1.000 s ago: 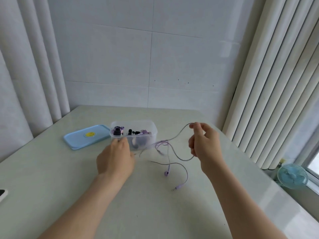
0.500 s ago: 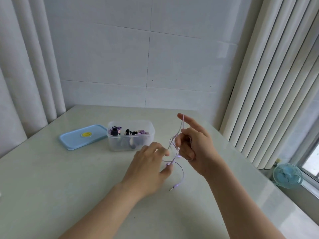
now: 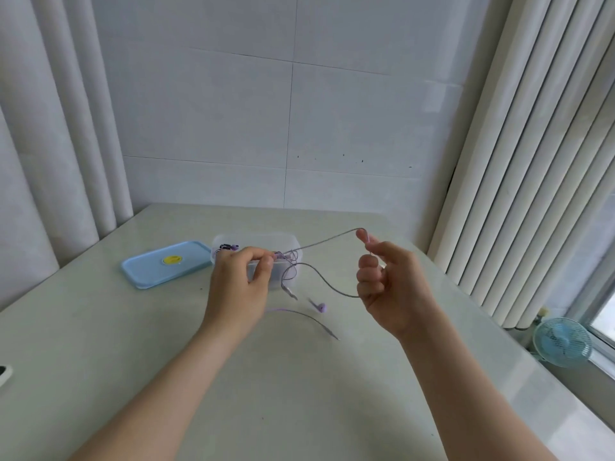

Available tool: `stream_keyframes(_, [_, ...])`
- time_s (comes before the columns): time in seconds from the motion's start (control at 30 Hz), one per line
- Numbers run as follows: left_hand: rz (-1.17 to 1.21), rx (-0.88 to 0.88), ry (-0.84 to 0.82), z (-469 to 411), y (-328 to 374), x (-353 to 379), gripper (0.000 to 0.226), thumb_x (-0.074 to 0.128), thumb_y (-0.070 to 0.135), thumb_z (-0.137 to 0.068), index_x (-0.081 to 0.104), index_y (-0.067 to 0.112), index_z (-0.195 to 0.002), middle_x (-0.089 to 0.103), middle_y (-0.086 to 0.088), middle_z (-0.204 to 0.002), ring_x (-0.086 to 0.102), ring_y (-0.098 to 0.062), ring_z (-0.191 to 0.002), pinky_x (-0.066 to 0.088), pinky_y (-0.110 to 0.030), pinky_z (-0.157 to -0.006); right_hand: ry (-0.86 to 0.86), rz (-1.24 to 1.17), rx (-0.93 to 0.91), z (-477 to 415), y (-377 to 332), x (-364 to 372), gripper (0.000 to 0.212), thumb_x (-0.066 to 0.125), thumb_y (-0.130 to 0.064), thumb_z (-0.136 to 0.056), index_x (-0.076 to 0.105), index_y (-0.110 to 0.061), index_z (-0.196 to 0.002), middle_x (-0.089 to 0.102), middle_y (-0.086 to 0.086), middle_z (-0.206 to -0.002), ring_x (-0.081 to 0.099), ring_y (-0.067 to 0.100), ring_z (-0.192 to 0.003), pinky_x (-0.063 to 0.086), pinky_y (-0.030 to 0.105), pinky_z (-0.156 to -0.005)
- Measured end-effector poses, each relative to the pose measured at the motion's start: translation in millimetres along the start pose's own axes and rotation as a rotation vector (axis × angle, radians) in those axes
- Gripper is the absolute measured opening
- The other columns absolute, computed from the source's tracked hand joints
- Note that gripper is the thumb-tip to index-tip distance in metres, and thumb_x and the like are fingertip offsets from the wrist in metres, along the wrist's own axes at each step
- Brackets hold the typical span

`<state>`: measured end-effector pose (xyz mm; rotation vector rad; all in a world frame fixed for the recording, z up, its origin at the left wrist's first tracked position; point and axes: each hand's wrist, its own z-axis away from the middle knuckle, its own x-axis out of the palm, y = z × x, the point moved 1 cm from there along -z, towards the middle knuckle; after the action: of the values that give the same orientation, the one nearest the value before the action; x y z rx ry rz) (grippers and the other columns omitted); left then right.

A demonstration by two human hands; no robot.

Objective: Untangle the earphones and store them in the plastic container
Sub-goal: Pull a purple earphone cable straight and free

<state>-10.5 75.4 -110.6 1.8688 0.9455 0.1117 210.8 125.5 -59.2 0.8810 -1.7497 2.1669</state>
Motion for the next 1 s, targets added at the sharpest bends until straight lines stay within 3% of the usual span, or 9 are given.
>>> stream_keyframes(0.07, [-0.157,0.047,0.077,-3,-1,-7,0.004,0.073,0.037,-0.096,0.076,0.034,-0.095,0.059,0.001,-0.104,0.045,-0.012,-0.106,0.04,-0.032,-0.088,0.064,0.356,-0.133,-2,-1,-4,0.032,0.057,-0.005,-0.094,0.073,-0.018,-0.118,0.048,0.0,-0.06,0.035,0.011,-0.044,0.028,0.022,-0.041])
stream_keyframes(0.2, [-0.424,0.015,0.208,-7,-7,-18,0.009,0.077,0.045,-0.091,0.078,0.036,-0.091,0.036,-0.001,-0.11,0.041,-0.03,-0.104,0.03,-0.039,-0.085,0.237,1.193,-0.607,-3,4,-9,0.02,0.071,-0.025,-0.083,0.077,-0.036,-0.098,0.063,-0.005,-0.057,0.057,0.008,-0.059,0.046,0.028,-0.061])
stream_keyframes(0.3, [-0.534,0.087,0.27,-7,-8,-23,0.013,0.077,0.047,-0.091,0.078,0.034,-0.089,0.033,-0.003,-0.108,0.028,-0.024,-0.095,0.025,-0.04,-0.079,0.244,1.613,-0.736,-11,15,-14,0.013,0.077,-0.05,-0.086,0.078,-0.04,-0.094,0.062,-0.014,-0.073,0.051,0.014,-0.091,0.035,0.032,-0.082])
stream_keyframes(0.4, [-0.606,0.116,0.32,-4,-6,-21,0.016,0.077,0.042,-0.092,0.074,0.029,-0.084,0.037,-0.007,-0.109,0.029,-0.026,-0.095,0.021,-0.041,-0.076,0.298,1.761,-0.786,-19,20,-18,0.012,0.075,-0.048,-0.093,0.08,-0.039,-0.097,0.06,-0.01,-0.093,0.043,0.021,-0.098,0.023,0.033,-0.081])
stream_keyframes(0.57, [-0.662,0.1,0.474,-6,-4,-28,0.019,0.073,0.026,-0.096,0.063,0.017,-0.082,0.043,-0.018,-0.115,0.039,-0.037,-0.098,0.02,-0.043,-0.075,0.564,1.649,-0.681,-20,10,-27,0.014,0.067,-0.026,-0.093,0.077,-0.02,-0.084,0.067,-0.002,-0.088,0.055,0.028,-0.094,0.03,0.037,-0.081])
stream_keyframes(0.7, [-0.729,0.0,0.532,-11,-15,-39,0.016,0.069,0.019,-0.097,0.063,0.009,-0.086,0.044,-0.022,-0.125,0.043,-0.045,-0.104,0.026,-0.048,-0.078,0.621,1.119,-0.488,-24,7,-36,0.028,0.054,-0.02,-0.088,0.046,-0.008,-0.065,0.054,0.01,-0.061,0.056,0.04,-0.071,0.042,0.04,-0.061])
stream_keyframes(0.77, [-0.77,-0.004,0.528,-11,-21,-41,0.016,0.066,0.015,-0.096,0.063,0.003,-0.085,0.045,-0.023,-0.126,0.042,-0.047,-0.109,0.032,-0.055,-0.086,0.62,0.857,-0.451,-25,8,-37,0.025,0.053,-0.023,-0.088,0.051,-0.011,-0.066,0.063,0.01,-0.062,0.07,0.043,-0.074,0.054,0.041,-0.064])
stream_keyframes(0.87, [-0.834,0.023,0.445,-7,-20,-39,0.02,0.056,0.017,-0.088,0.064,0.004,-0.074,0.049,-0.019,-0.124,0.037,-0.045,-0.119,0.029,-0.063,-0.1,0.469,0.435,-0.397,-29,11,-32,0.015,0.056,-0.012,-0.096,0.058,0.0,-0.088,0.076,0.019,-0.09,0.08,0.033,-0.082,0.064,0.051,-0.085])
stream_keyframes(1.0, [-0.77,0.236,0.303,1,-2,-29,0.02,0.054,0.028,-0.078,0.071,0.018,-0.081,0.06,-0.008,-0.118,0.045,-0.038,-0.12,0.03,-0.055,-0.101,0.102,0.264,-0.363,-12,9,-8,0.007,0.054,0.0,-0.101,0.053,-0.005,-0.095,0.074,0.031,-0.093,0.077,0.047,-0.085,0.064,0.046,-0.075])
